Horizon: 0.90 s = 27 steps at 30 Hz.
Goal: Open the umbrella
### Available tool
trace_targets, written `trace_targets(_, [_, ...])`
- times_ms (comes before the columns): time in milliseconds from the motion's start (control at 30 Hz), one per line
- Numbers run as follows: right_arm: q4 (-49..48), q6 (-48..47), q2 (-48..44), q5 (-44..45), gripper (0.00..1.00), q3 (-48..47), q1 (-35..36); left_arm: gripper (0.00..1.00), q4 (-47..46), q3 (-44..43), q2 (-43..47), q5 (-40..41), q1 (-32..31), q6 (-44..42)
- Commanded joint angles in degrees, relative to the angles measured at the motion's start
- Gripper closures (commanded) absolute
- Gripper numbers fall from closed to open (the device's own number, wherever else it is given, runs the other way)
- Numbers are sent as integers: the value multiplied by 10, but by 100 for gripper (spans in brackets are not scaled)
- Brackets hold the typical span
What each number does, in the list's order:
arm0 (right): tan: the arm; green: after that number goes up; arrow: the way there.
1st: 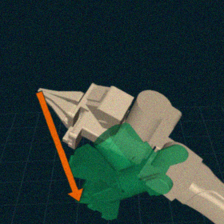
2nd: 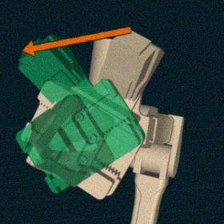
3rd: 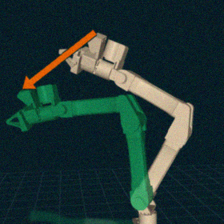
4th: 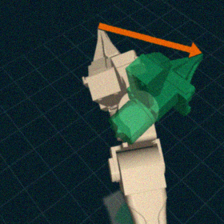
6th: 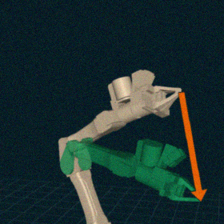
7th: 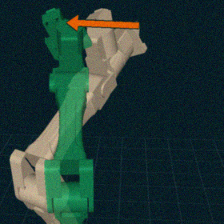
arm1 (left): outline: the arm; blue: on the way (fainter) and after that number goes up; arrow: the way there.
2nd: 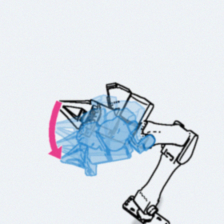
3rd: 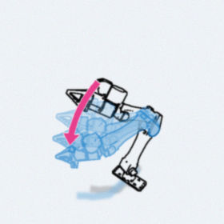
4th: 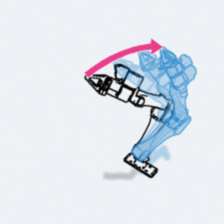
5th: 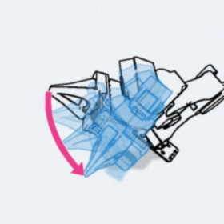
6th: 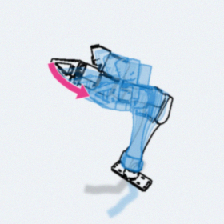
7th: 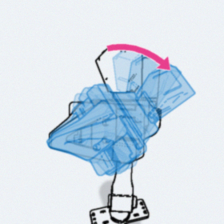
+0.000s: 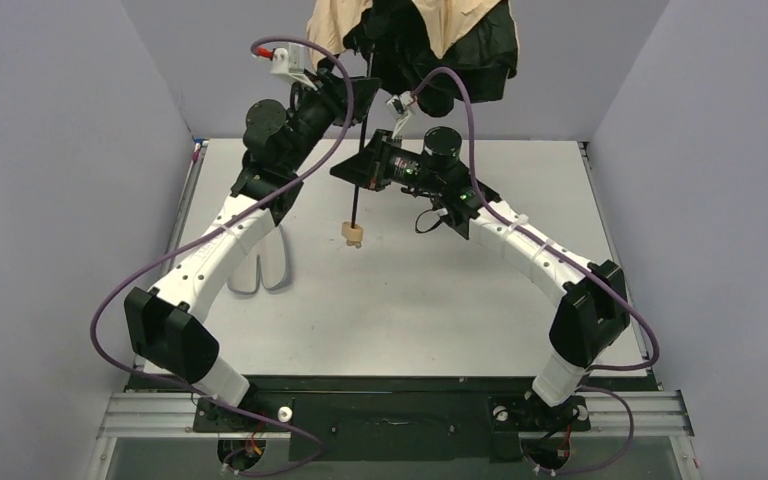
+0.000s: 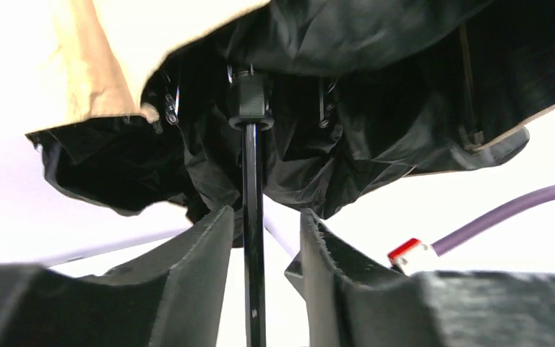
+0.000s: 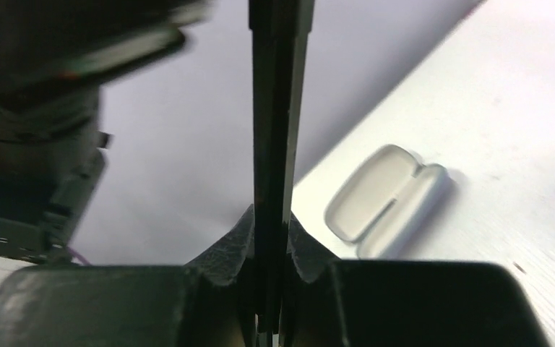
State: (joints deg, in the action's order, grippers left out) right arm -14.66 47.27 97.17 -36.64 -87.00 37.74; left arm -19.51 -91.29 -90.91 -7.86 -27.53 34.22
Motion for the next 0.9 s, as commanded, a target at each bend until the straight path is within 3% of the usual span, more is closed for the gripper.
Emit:
trace_targets(0, [64,-85,-60,36,100,-9,-41,48,-8,23,79,-15,33,-19])
trace_targets(100, [93,-89,-84,38,100,15,-84,26,25,70,114,-30,71,-46])
trace_targets(233, [135,-125,-105,35,100,49,-134,14,68,123,162,-46,108,-92])
trace_targets(433, [204,-218,-112,32,100,24,-69,0,92,190,200,-73,113,-154])
trace_targets(500, [205,-189,-125,23,100,47,-86,3,110,196,206,-70,113,-167])
trace_targets(600, [201,-158,-152,14,100,84,-191,3,114,218,228,-69,113,-213])
trace_targets(667, [189,-154,-164,20,100,95,-223,3,119,227,237,-66,111,-247])
trace_targets(867, [161,-166,-151,31,100,58,-98,1,102,204,209,-42,74,-273])
